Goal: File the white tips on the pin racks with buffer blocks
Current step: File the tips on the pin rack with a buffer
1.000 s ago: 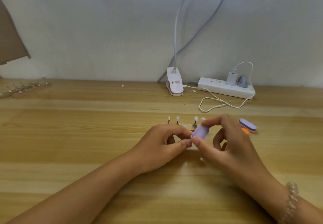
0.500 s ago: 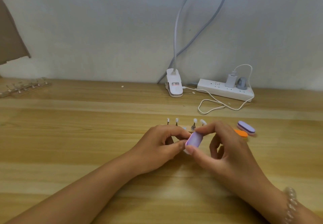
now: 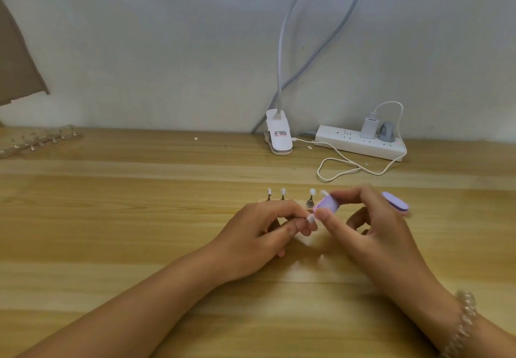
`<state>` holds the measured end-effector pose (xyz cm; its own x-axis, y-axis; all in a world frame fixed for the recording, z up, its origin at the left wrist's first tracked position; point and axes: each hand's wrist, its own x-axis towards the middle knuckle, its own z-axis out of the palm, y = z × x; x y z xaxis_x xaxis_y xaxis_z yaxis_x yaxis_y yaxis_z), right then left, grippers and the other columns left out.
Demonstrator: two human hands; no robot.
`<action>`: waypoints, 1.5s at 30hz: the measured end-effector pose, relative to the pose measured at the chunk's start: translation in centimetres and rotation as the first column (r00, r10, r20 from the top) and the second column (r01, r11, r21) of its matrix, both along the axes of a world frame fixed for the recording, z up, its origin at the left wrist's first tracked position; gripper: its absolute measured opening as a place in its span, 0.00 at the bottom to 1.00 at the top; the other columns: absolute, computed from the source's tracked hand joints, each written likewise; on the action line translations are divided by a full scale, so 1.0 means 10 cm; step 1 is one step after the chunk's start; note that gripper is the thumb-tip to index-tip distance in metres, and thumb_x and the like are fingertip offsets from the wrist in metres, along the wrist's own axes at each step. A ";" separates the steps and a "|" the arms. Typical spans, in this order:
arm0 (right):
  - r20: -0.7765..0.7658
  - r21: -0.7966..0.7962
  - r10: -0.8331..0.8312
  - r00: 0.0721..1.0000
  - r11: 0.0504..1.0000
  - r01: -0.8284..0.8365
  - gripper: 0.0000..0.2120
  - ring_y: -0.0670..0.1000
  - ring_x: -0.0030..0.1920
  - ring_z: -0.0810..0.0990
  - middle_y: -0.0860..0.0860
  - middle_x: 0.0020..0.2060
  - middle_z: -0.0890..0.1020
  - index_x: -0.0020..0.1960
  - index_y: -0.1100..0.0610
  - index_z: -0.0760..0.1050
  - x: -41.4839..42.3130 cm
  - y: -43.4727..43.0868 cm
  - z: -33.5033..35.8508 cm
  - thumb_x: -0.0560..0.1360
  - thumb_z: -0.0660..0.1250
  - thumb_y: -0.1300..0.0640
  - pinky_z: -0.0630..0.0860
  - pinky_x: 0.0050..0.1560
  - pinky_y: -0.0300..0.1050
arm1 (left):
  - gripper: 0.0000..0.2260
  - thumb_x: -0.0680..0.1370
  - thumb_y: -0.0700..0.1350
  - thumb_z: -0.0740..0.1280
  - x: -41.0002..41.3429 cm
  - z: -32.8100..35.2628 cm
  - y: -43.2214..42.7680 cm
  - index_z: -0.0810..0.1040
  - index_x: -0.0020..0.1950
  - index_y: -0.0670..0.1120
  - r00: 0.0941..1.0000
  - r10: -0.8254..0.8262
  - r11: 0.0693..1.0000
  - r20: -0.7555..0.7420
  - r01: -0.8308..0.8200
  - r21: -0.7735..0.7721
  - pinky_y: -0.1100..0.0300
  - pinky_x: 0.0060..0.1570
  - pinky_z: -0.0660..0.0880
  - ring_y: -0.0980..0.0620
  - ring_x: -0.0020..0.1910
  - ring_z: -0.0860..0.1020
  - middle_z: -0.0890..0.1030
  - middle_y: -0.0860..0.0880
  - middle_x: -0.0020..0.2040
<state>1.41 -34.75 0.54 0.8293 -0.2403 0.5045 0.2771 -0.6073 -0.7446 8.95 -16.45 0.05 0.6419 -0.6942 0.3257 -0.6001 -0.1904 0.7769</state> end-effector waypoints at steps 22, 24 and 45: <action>0.055 -0.308 0.093 0.994 0.949 -0.072 0.16 0.48 0.40 0.77 0.41 0.49 0.80 0.59 0.48 0.78 -0.09 0.16 -0.01 0.73 0.70 0.45 0.69 0.36 0.36 | 0.08 0.82 0.37 0.60 0.00 0.04 0.00 0.78 0.48 0.45 0.998 0.005 1.000 -0.065 -0.004 0.013 0.58 0.39 0.72 0.54 0.31 0.74 0.77 0.55 0.39; 0.037 -0.265 0.018 0.999 0.964 -0.007 0.15 0.48 0.39 0.76 0.41 0.47 0.81 0.58 0.49 0.79 -0.04 0.09 -0.01 0.73 0.72 0.47 0.69 0.37 0.39 | 0.09 0.83 0.37 0.61 0.00 0.03 0.00 0.79 0.49 0.45 0.997 0.016 1.000 -0.076 -0.016 -0.003 0.61 0.39 0.73 0.55 0.31 0.75 0.79 0.55 0.41; 0.046 -0.281 0.056 0.997 0.959 -0.041 0.16 0.48 0.40 0.77 0.39 0.47 0.79 0.56 0.48 0.78 -0.06 0.10 0.00 0.71 0.72 0.42 0.67 0.36 0.33 | 0.09 0.79 0.46 0.59 -0.02 0.03 -0.01 0.78 0.44 0.50 1.000 0.004 0.999 0.009 -0.004 0.044 0.66 0.35 0.67 0.63 0.33 0.73 0.78 0.61 0.36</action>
